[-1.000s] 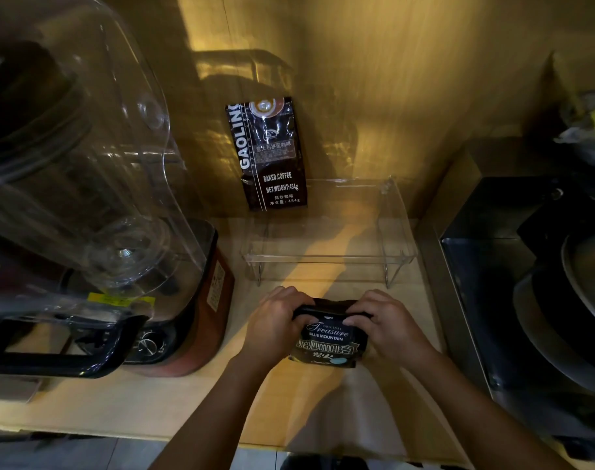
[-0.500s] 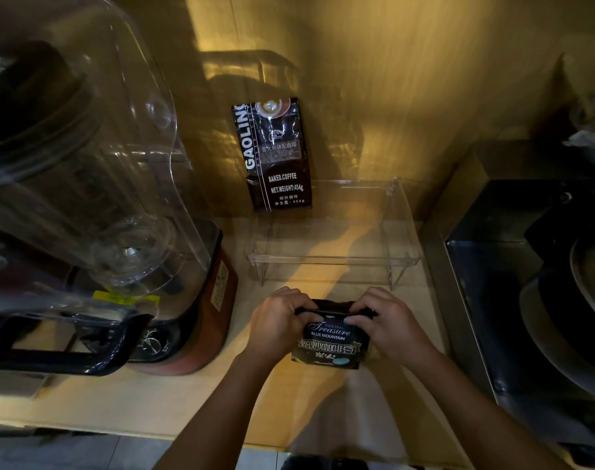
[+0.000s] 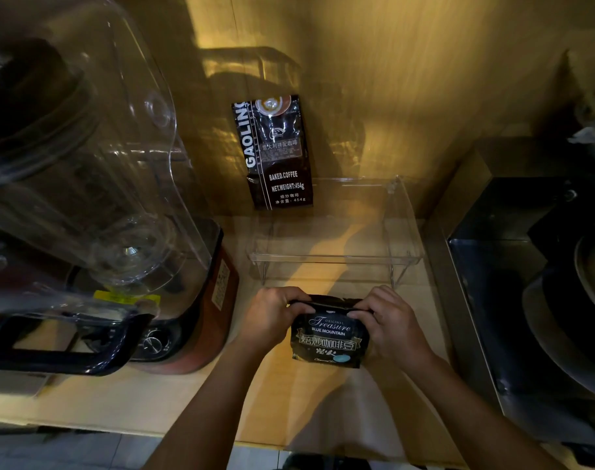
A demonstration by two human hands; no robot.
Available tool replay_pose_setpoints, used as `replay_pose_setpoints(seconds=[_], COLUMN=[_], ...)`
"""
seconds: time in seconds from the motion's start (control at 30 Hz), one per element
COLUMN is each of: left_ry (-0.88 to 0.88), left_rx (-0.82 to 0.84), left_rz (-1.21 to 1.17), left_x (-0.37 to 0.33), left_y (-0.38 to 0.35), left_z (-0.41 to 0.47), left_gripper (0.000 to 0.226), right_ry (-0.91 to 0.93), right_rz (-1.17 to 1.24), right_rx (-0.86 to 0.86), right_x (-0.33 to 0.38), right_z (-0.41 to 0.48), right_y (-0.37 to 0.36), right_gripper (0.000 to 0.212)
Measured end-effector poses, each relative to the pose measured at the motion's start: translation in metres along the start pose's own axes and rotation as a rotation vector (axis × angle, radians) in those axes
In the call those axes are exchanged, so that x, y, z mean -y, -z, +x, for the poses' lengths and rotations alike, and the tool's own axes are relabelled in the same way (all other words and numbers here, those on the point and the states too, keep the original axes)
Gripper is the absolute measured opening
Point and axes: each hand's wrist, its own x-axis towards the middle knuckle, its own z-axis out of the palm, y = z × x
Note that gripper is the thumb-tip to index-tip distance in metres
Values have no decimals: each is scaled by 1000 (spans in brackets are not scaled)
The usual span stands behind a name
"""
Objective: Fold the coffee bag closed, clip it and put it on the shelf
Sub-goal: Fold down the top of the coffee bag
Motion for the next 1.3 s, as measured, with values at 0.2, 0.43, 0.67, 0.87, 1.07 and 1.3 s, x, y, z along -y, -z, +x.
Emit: replay_pose_setpoints(seconds=[0.2, 0.43, 0.67, 0.87, 1.07, 1.3], left_ry=[37, -7, -176, -146, -186, -49], left_rx=[-77, 9, 33, 19, 62, 44], left_rz=[-34, 134, 244, 211, 200, 28], left_x=[-2, -6, -16, -14, -18, -3], left_y=[-5, 1, -5, -8, -16, 4], left_z=[-2, 0, 6, 6, 7, 12], left_gripper=[4, 5, 12, 9, 15, 11], right_ry=[4, -43, -136, -62, -57, -240], right_rz=[41, 89, 114, 24, -18, 109], right_rx=[42, 21, 98, 73, 16, 44], right_x=[-3, -1, -3, 1, 7, 0], right_z=[3, 3, 7, 8, 9, 10], right_y=[1, -2, 4, -7, -11, 0], right_gripper=[4, 9, 6, 10, 4, 6])
